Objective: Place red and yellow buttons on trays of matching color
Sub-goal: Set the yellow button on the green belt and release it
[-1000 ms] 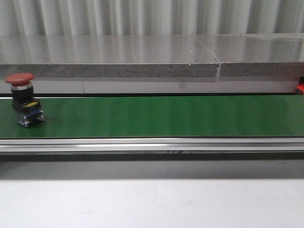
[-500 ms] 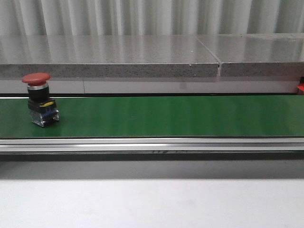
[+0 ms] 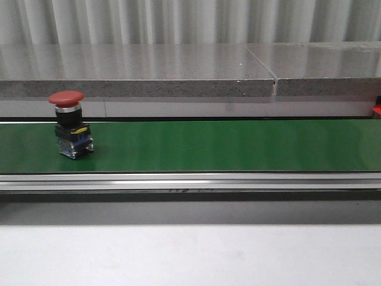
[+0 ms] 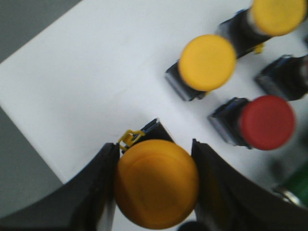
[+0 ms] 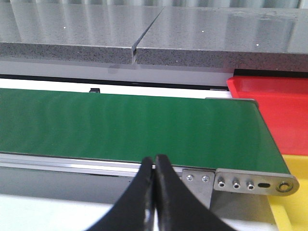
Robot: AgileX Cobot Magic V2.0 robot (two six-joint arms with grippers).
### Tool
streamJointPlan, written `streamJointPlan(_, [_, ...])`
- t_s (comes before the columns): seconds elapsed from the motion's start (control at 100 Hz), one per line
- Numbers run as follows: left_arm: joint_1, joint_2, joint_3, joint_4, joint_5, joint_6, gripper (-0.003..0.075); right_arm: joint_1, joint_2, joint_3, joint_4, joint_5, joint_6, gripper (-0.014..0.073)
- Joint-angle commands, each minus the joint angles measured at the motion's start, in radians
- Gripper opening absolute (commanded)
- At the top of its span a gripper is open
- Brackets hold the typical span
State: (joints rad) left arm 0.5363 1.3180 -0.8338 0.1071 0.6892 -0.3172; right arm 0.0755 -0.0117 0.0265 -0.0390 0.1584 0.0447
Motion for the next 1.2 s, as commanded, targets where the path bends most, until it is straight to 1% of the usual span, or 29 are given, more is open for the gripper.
streamJointPlan(0.0, [-0.045,-0.111,-0.026,0.007,-0.016,0.020,-0.0021,0.001,-0.009,-0.014,-0.012,-0.082,-0.005,-0.0092])
streamJointPlan(0.17, [-0.131,-0.238,-0.035,0.010,-0.004,0.047,-0.0021,0.001,-0.009,-0.014,-0.012,-0.082,-0.005,-0.0092])
streamJointPlan(0.25, [-0.158,-0.249,-0.073,0.010,0.030,0.050,-0.0021,0.001,-0.009,-0.014,-0.012,-0.082,-0.005,-0.0092])
streamJointPlan(0.32, [-0.178,-0.240,-0.116,0.005,0.061,0.079,-0.0021,0.001,-0.009,-0.014,-0.012,-0.082,-0.005,-0.0092])
streamJointPlan(0.58, [-0.295,-0.110,-0.295,-0.101,0.135,0.205,-0.0021,0.001,-0.009,-0.014,-0.012,-0.082,-0.005,-0.0092])
streamJointPlan(0.68, [-0.346,-0.039,-0.347,-0.107,0.148,0.209,-0.0021,0.001,-0.009,-0.014,-0.012,-0.082,-0.005,-0.0092])
streamJointPlan(1.0, [-0.455,0.157,-0.400,-0.107,0.169,0.224,-0.0021,0.001,-0.009,-0.014,-0.012,-0.082,-0.005,-0.0092])
streamJointPlan(1.19, [-0.474,0.226,-0.406,-0.107,0.166,0.227,-0.0021,0.001,-0.009,-0.014,-0.012,-0.082,-0.005,-0.0092])
